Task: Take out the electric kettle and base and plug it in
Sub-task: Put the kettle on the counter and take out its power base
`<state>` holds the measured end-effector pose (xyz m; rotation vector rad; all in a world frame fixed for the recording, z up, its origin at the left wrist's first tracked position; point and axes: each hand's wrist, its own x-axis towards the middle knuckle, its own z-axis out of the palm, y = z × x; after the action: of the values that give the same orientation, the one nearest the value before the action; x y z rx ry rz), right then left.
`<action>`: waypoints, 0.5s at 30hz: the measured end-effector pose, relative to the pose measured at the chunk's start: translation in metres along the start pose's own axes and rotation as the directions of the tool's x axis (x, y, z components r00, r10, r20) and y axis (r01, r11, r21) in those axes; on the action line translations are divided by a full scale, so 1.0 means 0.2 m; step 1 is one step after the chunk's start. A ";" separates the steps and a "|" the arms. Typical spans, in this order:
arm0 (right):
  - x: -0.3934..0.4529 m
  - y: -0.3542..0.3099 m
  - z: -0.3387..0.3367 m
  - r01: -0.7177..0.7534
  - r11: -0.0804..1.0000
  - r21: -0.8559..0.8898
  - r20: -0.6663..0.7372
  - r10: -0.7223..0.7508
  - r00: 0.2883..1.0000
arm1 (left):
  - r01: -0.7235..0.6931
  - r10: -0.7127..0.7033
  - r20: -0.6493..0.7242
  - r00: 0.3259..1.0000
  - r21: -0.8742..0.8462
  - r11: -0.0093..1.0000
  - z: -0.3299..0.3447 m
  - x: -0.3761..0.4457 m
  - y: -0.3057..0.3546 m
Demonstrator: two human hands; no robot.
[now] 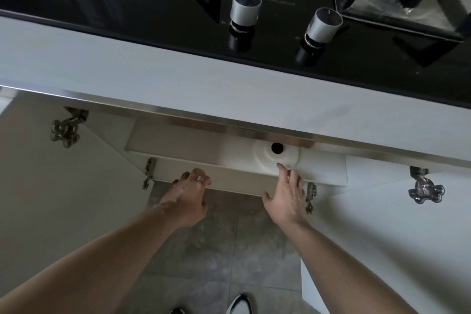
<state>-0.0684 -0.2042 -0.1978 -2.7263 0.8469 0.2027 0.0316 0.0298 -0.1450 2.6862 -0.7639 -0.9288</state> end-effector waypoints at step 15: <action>0.44 -0.10 -0.05 -0.105 0.994 0.015 0.079 0.103 0.991 | -0.035 0.035 -0.082 0.996 -0.002 0.999 -0.07 0.07 0.04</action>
<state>0.0153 -0.2377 -0.2023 -2.6393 0.9646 0.3189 0.0466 0.0150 -0.1376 2.6808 -0.7885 -0.8058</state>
